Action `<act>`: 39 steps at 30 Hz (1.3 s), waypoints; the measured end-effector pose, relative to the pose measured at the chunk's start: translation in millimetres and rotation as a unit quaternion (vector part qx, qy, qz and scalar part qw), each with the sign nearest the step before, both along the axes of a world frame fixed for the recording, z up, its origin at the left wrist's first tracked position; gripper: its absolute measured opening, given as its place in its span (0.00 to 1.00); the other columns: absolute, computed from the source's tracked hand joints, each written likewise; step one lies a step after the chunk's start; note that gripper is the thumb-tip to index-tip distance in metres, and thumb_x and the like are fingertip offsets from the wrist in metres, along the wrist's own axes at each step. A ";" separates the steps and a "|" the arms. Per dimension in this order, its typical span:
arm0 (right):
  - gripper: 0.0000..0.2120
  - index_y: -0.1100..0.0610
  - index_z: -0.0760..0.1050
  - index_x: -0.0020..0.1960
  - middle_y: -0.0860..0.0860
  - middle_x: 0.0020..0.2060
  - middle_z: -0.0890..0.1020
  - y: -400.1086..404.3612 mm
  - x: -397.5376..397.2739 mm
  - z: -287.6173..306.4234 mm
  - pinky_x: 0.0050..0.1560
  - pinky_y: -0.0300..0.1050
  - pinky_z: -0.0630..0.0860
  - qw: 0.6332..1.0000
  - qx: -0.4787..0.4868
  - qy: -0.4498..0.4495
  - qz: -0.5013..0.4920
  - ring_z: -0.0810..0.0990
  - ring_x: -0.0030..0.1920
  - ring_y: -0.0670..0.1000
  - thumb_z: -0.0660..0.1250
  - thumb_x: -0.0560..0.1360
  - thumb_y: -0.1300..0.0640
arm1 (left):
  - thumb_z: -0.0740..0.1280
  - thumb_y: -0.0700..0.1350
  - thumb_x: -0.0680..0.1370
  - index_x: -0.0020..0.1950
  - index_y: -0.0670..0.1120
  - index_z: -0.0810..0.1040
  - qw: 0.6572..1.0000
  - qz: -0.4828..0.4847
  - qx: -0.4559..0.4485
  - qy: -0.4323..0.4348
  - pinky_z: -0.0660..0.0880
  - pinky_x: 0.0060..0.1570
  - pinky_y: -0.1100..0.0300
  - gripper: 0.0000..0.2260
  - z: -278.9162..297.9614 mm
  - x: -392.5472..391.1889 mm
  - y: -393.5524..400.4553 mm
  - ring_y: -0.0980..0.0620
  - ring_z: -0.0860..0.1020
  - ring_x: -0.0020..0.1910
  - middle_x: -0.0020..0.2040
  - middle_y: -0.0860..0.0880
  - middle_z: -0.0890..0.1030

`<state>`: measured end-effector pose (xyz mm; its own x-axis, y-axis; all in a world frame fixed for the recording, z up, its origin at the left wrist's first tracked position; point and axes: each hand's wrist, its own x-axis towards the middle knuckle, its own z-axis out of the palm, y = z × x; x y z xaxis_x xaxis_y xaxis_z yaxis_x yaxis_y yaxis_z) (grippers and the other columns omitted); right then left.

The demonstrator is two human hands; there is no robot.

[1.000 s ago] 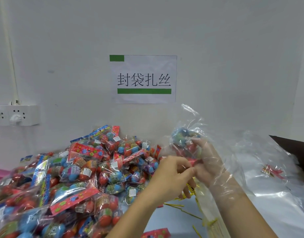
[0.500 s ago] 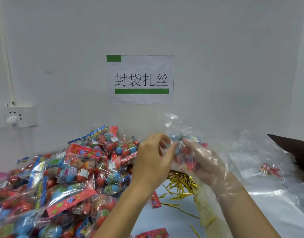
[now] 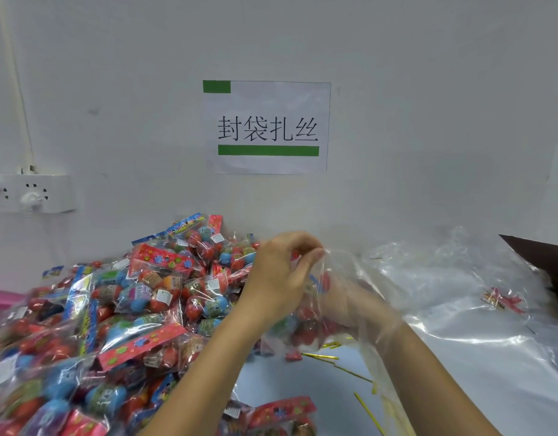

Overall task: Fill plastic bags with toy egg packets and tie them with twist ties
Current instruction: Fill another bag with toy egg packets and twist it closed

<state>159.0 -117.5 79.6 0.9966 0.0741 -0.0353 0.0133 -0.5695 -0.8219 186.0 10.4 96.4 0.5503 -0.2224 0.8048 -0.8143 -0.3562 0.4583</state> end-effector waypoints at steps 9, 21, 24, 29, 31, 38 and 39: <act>0.07 0.59 0.75 0.49 0.52 0.30 0.78 -26.9 3.0 9.1 0.29 0.36 0.73 0.974 0.225 -0.019 0.011 0.79 0.29 0.48 0.68 0.81 0.56 | 0.71 0.39 0.77 0.42 0.46 0.84 1.000 0.016 -0.001 0.011 0.70 0.37 0.73 0.05 -2.7 3.9 1.1 0.56 0.77 0.39 0.36 0.54 0.82; 0.10 0.63 0.77 0.41 0.60 0.43 0.75 -63.7 -15.0 45.4 0.47 0.54 0.74 0.984 0.160 -0.077 -0.033 0.69 0.45 0.53 0.64 0.81 0.64 | 0.67 0.42 0.80 0.40 0.48 0.79 0.994 0.051 0.028 0.091 0.70 0.34 0.71 0.09 -15.1 8.8 -3.0 0.61 0.75 0.31 0.32 0.56 0.78; 0.08 0.65 0.78 0.52 0.63 0.54 0.82 -65.0 -14.6 49.6 0.60 0.59 0.80 0.981 0.139 -0.128 -0.039 0.85 0.52 0.61 0.65 0.81 0.60 | 0.66 0.42 0.80 0.40 0.48 0.79 0.988 0.039 0.072 0.134 0.72 0.35 0.68 0.09 -15.0 10.4 0.4 0.60 0.74 0.32 0.35 0.53 0.80; 0.11 0.66 0.78 0.43 0.54 0.37 0.87 -57.4 -21.5 52.7 0.42 0.46 0.85 0.987 0.087 -0.131 0.021 0.88 0.40 0.53 0.63 0.82 0.63 | 0.66 0.44 0.80 0.52 0.48 0.78 0.979 0.021 0.107 0.171 0.72 0.40 0.72 0.03 -3.5 0.9 4.7 0.57 0.78 0.43 0.48 0.53 0.80; 0.15 0.71 0.76 0.45 0.51 0.33 0.85 -48.0 -20.9 52.2 0.38 0.42 0.82 0.990 0.047 -0.131 0.019 0.87 0.37 0.52 0.62 0.82 0.59 | 0.66 0.50 0.80 0.59 0.51 0.75 0.984 0.005 0.076 0.160 0.72 0.43 0.72 0.09 4.1 -9.5 1.0 0.57 0.77 0.50 0.54 0.54 0.77; 0.10 0.57 0.78 0.43 0.50 0.31 0.75 -17.0 -16.7 50.4 0.35 0.43 0.70 0.976 -0.165 -0.144 0.004 0.74 0.34 0.50 0.62 0.80 0.56 | 0.69 0.64 0.74 0.52 0.53 0.79 0.985 0.014 0.089 0.148 0.73 0.43 0.64 0.16 27.5 -41.9 -17.5 0.59 0.77 0.46 0.50 0.55 0.78; 0.10 0.58 0.76 0.39 0.51 0.30 0.75 -18.0 -15.2 48.9 0.35 0.44 0.69 0.976 -0.168 -0.137 -0.005 0.73 0.34 0.51 0.62 0.78 0.59 | 0.70 0.57 0.76 0.49 0.51 0.81 0.987 0.017 0.076 0.141 0.73 0.42 0.63 0.10 28.8 -42.4 -17.1 0.57 0.78 0.44 0.47 0.54 0.80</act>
<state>143.7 -135.6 128.5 0.9727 0.0942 0.2123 0.1993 -0.8077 -0.5548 143.6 -6.7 125.1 0.7573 -0.3054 0.5773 -0.6478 -0.4633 0.6048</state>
